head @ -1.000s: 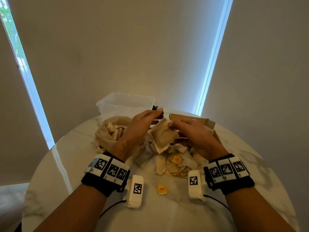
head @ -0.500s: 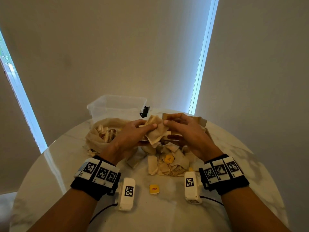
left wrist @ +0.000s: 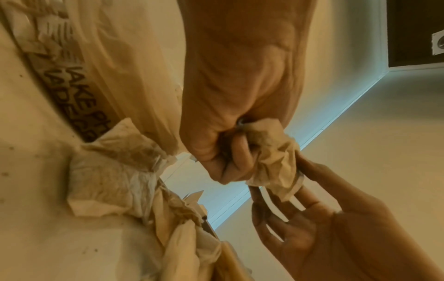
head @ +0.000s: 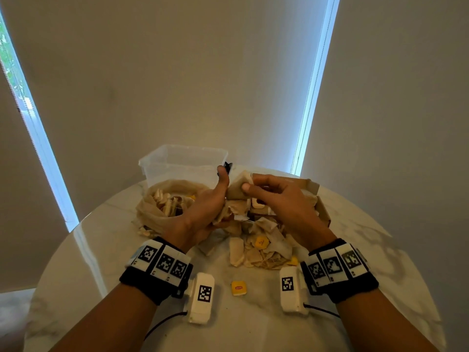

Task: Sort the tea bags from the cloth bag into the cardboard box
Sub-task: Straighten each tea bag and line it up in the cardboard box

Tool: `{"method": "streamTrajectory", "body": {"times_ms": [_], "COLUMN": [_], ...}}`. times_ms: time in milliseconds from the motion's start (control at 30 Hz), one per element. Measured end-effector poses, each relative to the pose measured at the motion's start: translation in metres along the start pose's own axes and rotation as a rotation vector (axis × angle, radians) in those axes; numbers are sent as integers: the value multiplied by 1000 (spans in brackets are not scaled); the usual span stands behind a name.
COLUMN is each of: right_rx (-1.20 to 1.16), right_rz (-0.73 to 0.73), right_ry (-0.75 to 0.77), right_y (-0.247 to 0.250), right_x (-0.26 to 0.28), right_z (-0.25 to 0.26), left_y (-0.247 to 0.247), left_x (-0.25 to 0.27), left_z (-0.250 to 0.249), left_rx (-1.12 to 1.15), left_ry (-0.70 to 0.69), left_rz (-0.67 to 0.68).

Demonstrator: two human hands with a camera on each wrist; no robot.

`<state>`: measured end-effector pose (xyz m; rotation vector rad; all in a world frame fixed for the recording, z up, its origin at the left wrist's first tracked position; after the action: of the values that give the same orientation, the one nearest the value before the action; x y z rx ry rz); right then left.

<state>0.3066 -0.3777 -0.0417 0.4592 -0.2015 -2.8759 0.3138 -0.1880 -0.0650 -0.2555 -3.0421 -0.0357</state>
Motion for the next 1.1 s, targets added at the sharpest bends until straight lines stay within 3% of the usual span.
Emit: {"method": "streamTrajectory", "body": {"times_ms": [133,267,400,633,767,900,1100], "right_rx": [-382,-462,-516,-338,-180,-106,-153], "right_rz": [-104,-188,-140,-95,23,141,61], "right_ry": [-232,-333,-430,-384,-246,-211,-268], "right_y": [3,7,6,7,6,4,6], "right_x": [-5,-8,-7,-8,-4,-2,-2], "right_z": [-2,-9,-18,-13,-6,-5,-13], "left_y": [4,4,0,5,6,7,6], "left_x": [3,4,4,1,0,0,3], "left_z": [-3,-3,-1,2,1,-1,-3], "left_rx": [-106,-162,-228,-204,-231,-229,-301], "left_ry": [-46,-128,-158,-181,-180,-198,-149], "left_rz": [-64,-85,-105,-166,-206,-184,-120]}}
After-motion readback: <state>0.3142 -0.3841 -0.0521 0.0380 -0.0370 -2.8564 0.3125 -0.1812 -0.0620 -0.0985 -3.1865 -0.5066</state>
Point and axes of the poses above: each hand's wrist, its own x-axis away from the middle knuckle, its own y-axis out of the back of the hand, z = x × y, the point moved 1 cm from there along -x, towards the middle knuckle, and after that the axes turned 2 degrees about z, right-handed, at the moved point
